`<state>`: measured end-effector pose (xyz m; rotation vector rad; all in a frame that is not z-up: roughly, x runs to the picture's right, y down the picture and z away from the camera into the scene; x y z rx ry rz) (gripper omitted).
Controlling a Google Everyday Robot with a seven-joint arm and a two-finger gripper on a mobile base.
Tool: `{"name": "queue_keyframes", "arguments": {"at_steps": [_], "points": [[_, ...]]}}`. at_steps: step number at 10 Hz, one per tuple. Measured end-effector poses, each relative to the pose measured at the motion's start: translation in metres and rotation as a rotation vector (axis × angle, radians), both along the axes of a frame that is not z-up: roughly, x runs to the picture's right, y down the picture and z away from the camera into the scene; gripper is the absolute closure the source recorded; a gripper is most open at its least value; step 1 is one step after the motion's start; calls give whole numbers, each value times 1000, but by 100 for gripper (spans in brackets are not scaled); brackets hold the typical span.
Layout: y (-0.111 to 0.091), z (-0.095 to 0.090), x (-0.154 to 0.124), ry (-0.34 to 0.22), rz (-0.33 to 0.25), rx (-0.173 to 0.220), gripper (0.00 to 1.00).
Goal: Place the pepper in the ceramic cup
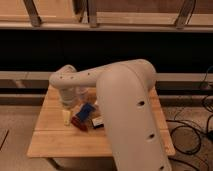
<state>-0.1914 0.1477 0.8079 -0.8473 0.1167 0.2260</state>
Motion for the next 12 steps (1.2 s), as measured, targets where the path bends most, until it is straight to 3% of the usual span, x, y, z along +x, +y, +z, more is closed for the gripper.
{"name": "queue_keyframes", "arguments": {"at_steps": [3,8,12], "points": [[16,2,-21,-24,-48,-44,20],[47,25,-32,-34,-42,-148,20],[56,30,-26,-13,-36,-182,20]]}}
